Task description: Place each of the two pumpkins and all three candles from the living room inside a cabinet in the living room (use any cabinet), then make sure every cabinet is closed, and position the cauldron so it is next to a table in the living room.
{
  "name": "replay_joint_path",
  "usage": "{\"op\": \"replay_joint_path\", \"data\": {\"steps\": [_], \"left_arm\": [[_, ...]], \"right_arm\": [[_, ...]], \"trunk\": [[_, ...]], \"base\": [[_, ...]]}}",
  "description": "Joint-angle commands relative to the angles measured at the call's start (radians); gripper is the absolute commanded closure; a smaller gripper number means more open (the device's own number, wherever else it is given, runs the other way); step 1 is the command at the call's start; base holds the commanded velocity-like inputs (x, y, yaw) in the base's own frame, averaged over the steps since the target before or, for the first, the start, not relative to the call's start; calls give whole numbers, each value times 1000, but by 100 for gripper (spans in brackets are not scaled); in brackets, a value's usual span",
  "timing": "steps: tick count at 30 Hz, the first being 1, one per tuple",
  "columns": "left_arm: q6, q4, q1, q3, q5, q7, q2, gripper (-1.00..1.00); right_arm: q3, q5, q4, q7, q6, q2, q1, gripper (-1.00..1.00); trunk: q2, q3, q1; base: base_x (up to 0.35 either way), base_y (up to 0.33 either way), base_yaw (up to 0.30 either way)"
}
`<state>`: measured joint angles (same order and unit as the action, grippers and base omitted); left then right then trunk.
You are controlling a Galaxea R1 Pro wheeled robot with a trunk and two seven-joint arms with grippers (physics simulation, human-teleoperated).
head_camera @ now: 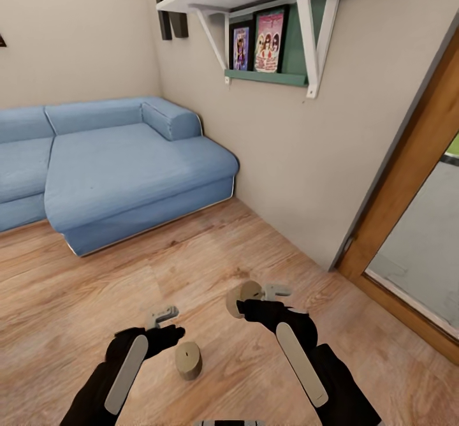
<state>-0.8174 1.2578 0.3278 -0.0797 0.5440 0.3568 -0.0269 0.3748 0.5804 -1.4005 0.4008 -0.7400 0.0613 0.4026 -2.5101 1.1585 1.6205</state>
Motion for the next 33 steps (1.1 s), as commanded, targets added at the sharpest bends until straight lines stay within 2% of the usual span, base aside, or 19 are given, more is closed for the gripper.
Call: {"op": "replay_joint_path", "data": {"steps": [1, 10, 14, 17, 27, 29, 33], "left_arm": [[-2, 0, 0, 0, 2, 10, -5, -100], [-2, -1, 0, -1, -9, 14, -9, -100], [-2, -1, 0, 0, -7, 87, -11, -100], [3, 0, 0, 0, -5, 120, -17, -100], [24, -1, 0, -7, -5, 132, -37, -100], [24, -1, 0, -16, -6, 133, -41, -100], [45, -1, 0, -75, -11, 137, -43, -100]], "right_arm": [[1, 11, -1, 10, -1, -1, 1, 100], [1, 12, 3, 10, -1, 0, 1, 100], [1, 12, 3, 10, -1, 0, 1, 100], [1, 12, 3, 10, -1, 0, 1, 100], [1, 11, 3, 10, -1, 0, 1, 100], [1, 11, 3, 10, -1, -1, 1, 100], [1, 12, 3, 10, -1, 0, 1, 100]], "trunk": [[-1, 5, 0], [-3, 40, 4], [-4, 55, 6], [-4, 67, 7], [-7, 105, 12], [-7, 113, 13], [-8, 129, 15]], "base": [[0, 0, 0], [0, 0, 0], [0, 0, 0], [0, 0, 0], [0, 0, 0], [0, 0, 0], [0, 0, 0]]}}
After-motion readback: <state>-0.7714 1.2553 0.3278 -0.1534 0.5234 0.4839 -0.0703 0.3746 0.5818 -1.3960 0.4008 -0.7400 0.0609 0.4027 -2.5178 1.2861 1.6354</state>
